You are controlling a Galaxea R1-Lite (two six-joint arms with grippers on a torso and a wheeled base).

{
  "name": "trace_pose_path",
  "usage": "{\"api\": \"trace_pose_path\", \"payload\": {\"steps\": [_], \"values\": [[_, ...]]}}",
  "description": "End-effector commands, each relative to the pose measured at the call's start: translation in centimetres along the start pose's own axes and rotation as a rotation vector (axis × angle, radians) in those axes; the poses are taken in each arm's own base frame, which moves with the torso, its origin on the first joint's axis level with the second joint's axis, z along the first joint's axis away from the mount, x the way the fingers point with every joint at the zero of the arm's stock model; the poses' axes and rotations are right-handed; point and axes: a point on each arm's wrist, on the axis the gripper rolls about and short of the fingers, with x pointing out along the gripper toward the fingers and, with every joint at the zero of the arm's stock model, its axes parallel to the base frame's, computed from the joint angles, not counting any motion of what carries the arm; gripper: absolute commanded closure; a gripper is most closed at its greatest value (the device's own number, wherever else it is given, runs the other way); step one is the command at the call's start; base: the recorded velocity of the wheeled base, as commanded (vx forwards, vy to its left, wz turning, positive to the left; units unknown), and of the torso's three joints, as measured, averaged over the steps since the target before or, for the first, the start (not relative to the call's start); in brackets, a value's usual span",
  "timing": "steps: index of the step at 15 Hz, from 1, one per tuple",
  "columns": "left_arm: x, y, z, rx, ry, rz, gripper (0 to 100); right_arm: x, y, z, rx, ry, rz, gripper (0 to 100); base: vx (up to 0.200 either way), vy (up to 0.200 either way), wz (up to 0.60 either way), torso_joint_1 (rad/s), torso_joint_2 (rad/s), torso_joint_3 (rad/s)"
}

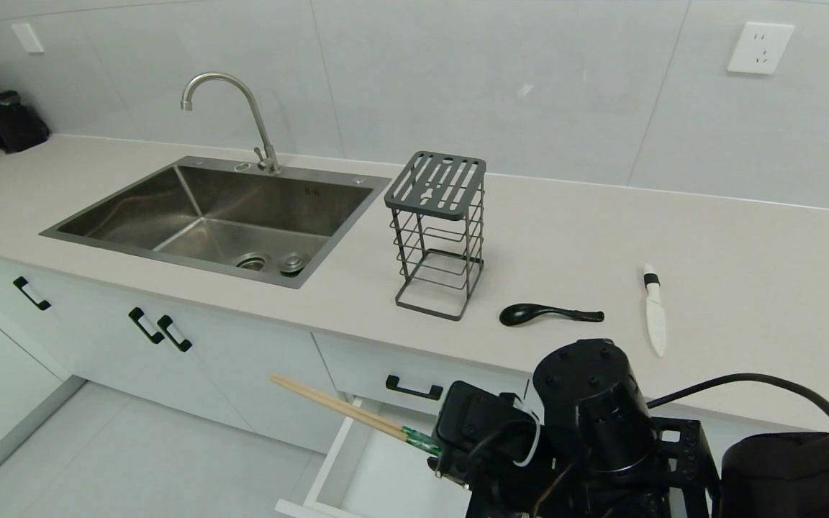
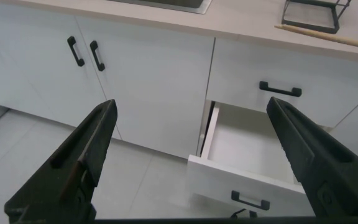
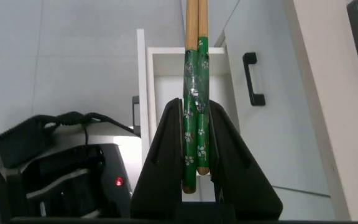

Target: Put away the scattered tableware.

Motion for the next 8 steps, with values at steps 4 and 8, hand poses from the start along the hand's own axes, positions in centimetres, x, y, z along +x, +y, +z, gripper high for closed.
{"api": "trace_pose_path", "payload": {"steps": [4,8], "values": [[0.00,0.00,0.00,-0.001,0.000,0.000,0,1.16,0.58,0.07,0.034,0.012,0.012,100,0.000,0.000,0.00,-0.067,0.12,0.062],[0.00,0.00,0.00,0.000,0.000,0.000,0,1.10,0.57,-0.08,0.037,0.025,-0.011,100,0.000,0.000,0.00,-0.215,0.43,0.204]]}}
